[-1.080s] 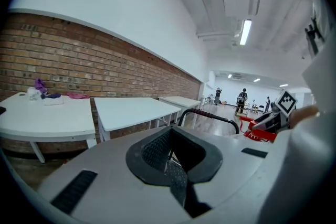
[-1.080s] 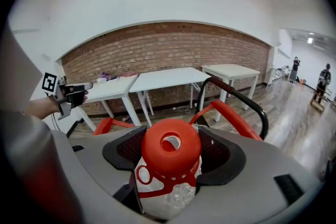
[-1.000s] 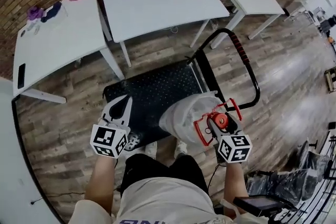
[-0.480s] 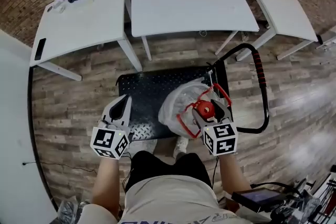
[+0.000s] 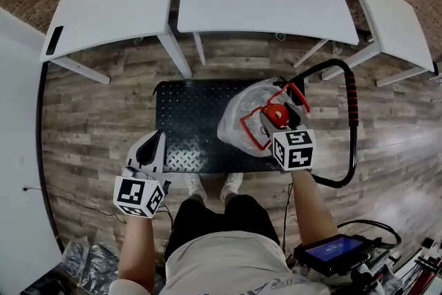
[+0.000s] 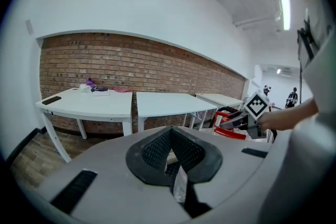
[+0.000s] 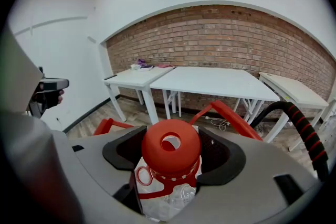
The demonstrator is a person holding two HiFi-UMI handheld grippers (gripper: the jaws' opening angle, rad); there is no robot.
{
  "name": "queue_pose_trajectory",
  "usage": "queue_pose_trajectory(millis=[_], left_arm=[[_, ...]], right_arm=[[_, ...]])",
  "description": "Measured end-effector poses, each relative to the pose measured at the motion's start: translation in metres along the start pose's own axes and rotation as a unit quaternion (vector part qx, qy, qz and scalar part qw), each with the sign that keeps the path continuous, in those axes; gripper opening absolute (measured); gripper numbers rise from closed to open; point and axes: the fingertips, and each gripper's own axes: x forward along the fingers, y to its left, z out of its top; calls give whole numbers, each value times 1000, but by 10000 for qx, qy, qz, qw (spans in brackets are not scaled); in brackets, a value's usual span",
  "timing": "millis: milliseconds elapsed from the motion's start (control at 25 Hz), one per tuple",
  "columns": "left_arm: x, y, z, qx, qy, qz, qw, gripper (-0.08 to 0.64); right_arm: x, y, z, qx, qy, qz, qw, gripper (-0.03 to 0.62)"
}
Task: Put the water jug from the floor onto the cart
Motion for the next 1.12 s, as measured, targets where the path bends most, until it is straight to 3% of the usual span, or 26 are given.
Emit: queue_pose_trajectory(millis=[480,800,1120], left_arm=[[-16,28,-31,-208,313,392,9985,0],[-23,42,-45,-332,425,715,9960,0],[-18,33,-47,-361,505,732,9954,0]], right_arm=[[95,-74,-26,-50,252,-498,9984,314],[151,-120,-51,159,553,-714,9958,314],[177,-141,-54,223,585,-744,9953,314]])
